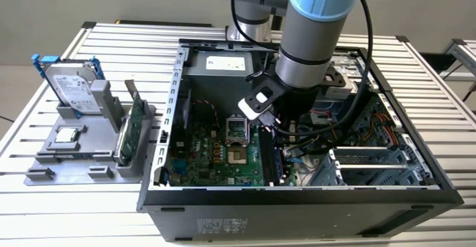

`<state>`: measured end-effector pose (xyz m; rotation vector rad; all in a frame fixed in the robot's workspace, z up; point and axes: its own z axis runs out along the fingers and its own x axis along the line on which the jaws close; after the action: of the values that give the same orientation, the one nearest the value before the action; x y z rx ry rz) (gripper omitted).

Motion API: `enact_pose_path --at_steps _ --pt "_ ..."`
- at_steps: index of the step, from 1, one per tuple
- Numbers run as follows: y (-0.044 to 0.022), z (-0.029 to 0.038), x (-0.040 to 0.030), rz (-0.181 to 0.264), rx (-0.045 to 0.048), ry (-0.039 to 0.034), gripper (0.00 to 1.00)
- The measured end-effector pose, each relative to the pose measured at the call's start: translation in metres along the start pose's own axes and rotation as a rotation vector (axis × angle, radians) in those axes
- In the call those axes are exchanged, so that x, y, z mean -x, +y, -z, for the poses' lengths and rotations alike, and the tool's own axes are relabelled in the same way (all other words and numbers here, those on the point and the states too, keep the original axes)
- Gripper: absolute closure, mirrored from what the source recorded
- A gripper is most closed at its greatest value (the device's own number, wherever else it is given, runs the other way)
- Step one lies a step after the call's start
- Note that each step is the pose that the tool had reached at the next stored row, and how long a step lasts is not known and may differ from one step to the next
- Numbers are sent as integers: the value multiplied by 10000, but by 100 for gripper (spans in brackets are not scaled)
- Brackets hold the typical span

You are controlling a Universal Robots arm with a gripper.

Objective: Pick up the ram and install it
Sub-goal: 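Press down the ram until it locks into place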

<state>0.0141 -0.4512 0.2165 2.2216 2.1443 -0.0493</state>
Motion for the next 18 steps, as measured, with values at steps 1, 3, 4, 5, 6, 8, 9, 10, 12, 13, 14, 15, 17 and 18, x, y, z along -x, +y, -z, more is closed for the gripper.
enact_pose_path --at_steps 1,3,4,5,6,8,9,10,12,13,14,15,17,18 --pt "0 0 0 0 0 0 100" --pt "0 0 0 0 0 -1 100" --pt "0 0 0 0 0 -1 100" --pt "0 0 0 0 0 -1 100" --pt "0 0 0 0 0 -2 100" --pt "0 0 0 0 -1 -2 100" --pt "0 0 0 0 0 -2 100" --pt "0 0 0 0 -1 -2 100" --pt "0 0 0 0 -1 -3 100" --pt "0 0 0 1 -1 -3 100" --pt "0 0 0 1 -1 -3 100" --pt "0 0 0 0 -1 -3 100" --pt "0 0 0 0 -1 -3 100" --pt "0 0 0 0 -1 -4 100"
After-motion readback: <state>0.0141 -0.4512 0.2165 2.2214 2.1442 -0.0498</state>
